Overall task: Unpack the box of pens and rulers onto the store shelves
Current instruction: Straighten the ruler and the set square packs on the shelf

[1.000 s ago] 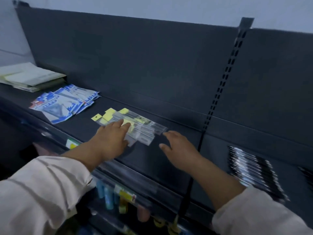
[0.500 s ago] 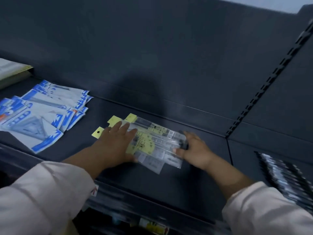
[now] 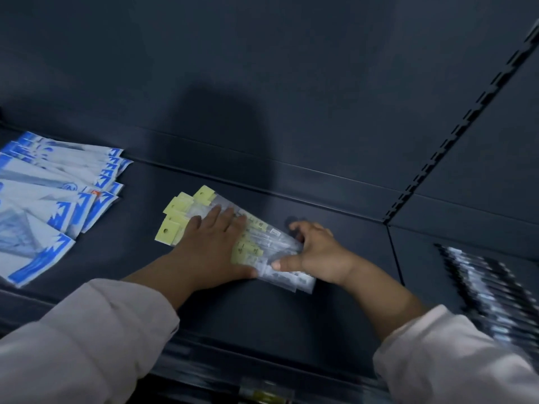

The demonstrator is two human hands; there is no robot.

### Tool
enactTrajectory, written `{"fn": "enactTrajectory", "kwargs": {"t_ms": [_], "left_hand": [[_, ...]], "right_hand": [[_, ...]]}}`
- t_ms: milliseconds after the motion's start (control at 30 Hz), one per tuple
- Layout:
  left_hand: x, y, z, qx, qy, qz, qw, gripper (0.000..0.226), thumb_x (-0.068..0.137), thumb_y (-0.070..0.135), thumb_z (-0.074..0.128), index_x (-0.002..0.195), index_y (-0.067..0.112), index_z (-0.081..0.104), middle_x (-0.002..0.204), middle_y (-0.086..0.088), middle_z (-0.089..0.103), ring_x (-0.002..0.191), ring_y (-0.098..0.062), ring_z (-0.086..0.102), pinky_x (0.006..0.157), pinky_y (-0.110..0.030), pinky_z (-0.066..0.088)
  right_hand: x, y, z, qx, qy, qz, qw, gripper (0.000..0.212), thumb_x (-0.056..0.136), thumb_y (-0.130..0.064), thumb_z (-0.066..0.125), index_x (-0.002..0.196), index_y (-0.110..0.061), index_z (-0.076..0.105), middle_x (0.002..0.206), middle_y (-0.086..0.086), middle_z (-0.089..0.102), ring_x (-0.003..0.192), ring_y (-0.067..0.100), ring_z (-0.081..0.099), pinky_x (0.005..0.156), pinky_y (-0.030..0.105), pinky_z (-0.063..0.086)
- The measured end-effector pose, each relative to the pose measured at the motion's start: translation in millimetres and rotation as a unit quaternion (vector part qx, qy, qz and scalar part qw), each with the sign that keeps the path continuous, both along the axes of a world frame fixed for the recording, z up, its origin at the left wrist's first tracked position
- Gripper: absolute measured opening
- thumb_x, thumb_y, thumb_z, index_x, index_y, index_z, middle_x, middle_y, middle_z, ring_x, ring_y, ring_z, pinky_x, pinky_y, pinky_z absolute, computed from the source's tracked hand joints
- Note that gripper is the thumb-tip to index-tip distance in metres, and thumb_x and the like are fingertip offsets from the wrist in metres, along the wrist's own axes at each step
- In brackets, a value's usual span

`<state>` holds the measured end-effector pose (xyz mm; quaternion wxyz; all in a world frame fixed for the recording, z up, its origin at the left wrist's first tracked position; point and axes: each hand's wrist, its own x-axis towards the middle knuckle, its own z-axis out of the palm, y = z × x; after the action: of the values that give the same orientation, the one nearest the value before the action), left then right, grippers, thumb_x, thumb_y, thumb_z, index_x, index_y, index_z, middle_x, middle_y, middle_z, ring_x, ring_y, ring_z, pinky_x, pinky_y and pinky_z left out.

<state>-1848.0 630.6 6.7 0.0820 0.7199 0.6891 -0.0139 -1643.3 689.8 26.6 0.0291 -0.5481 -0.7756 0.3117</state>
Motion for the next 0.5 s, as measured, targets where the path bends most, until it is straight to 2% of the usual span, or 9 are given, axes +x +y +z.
{"fn": "enactTrajectory", "kwargs": {"t_ms": [67, 133, 233, 300, 333, 400, 467, 500], "left_hand": [[2, 1, 0, 0.016, 0.008, 0.008, 1.000, 0.113, 0.068, 0.086, 0.040, 0.151, 0.026, -0.007, 0.159, 0.000, -0.013, 0.146, -0.021, -0.010, 0.115, -0.045, 0.006], [4, 3, 1, 0.040, 0.016, 0.018, 0.999, 0.117, 0.064, 0.088, 0.039, 0.150, 0.025, -0.008, 0.159, -0.002, -0.015, 0.146, -0.021, -0.009, 0.113, -0.045, 0.010], [6, 3, 4, 0.058, 0.027, 0.017, 0.998, 0.120, 0.061, 0.089, 0.043, 0.150, 0.025, -0.007, 0.158, -0.002, -0.017, 0.145, -0.022, -0.007, 0.112, -0.045, 0.011], [5, 3, 8, 0.065, 0.042, -0.003, 0.997, 0.117, 0.061, 0.088, 0.045, 0.150, 0.024, 0.003, 0.159, -0.003, -0.004, 0.145, -0.022, -0.002, 0.111, -0.045, 0.009], [2, 5, 10, 0.069, 0.052, -0.022, 0.996, 0.110, 0.063, 0.086, 0.046, 0.148, 0.024, 0.015, 0.157, -0.002, 0.011, 0.144, -0.022, 0.005, 0.110, -0.044, 0.008], [-4, 8, 16, 0.072, 0.063, -0.069, 0.993, 0.081, 0.070, 0.079, 0.048, 0.132, 0.027, 0.039, 0.136, 0.003, 0.045, 0.133, -0.019, 0.031, 0.107, -0.042, 0.010], [-6, 12, 25, 0.074, 0.054, -0.106, 0.990, 0.052, 0.079, 0.066, 0.050, 0.115, 0.028, 0.049, 0.114, 0.006, 0.056, 0.114, -0.018, 0.049, 0.099, -0.037, 0.022], [-4, 13, 28, 0.082, 0.048, -0.119, 0.988, 0.044, 0.082, 0.061, 0.051, 0.112, 0.028, 0.049, 0.111, 0.006, 0.056, 0.109, -0.018, 0.052, 0.094, -0.036, 0.028]], "right_hand": [[-6, -5, 2, 0.000, -0.021, 0.001, 1.000, 0.094, 0.059, -0.058, 0.081, 0.137, -0.023, 0.042, 0.131, -0.002, 0.040, 0.126, 0.016, 0.033, 0.107, 0.029, 0.033], [-13, -12, 2, 0.031, -0.064, 0.013, 0.997, 0.080, 0.056, -0.056, 0.081, 0.123, -0.026, 0.050, 0.120, -0.005, 0.042, 0.117, 0.014, 0.036, 0.101, 0.030, 0.037], [-20, -19, 2, 0.066, -0.054, 0.041, 0.995, 0.055, 0.061, -0.042, 0.083, 0.100, -0.024, 0.049, 0.104, -0.005, 0.046, 0.099, 0.013, 0.046, 0.078, 0.024, 0.040], [-20, -23, 2, 0.070, -0.029, 0.055, 0.996, 0.044, 0.067, -0.032, 0.082, 0.091, -0.022, 0.047, 0.089, -0.006, 0.053, 0.083, 0.013, 0.053, 0.065, 0.023, 0.039], [-20, -25, 2, 0.076, -0.025, 0.058, 0.995, 0.040, 0.069, -0.029, 0.080, 0.089, -0.022, 0.046, 0.082, -0.008, 0.054, 0.077, 0.012, 0.054, 0.062, 0.024, 0.040], [-16, -27, 4, 0.108, -0.028, 0.054, 0.992, 0.037, 0.071, -0.028, 0.078, 0.087, -0.024, 0.045, 0.076, -0.009, 0.054, 0.073, 0.013, 0.054, 0.062, 0.025, 0.041], [-8, -27, 7, 0.154, -0.032, 0.045, 0.986, 0.038, 0.072, -0.029, 0.078, 0.086, -0.026, 0.043, 0.078, -0.009, 0.054, 0.074, 0.014, 0.053, 0.063, 0.026, 0.038], [-3, -26, 9, 0.173, -0.030, 0.039, 0.984, 0.038, 0.072, -0.028, 0.078, 0.086, -0.027, 0.043, 0.080, -0.009, 0.054, 0.075, 0.014, 0.052, 0.063, 0.025, 0.036]]}}
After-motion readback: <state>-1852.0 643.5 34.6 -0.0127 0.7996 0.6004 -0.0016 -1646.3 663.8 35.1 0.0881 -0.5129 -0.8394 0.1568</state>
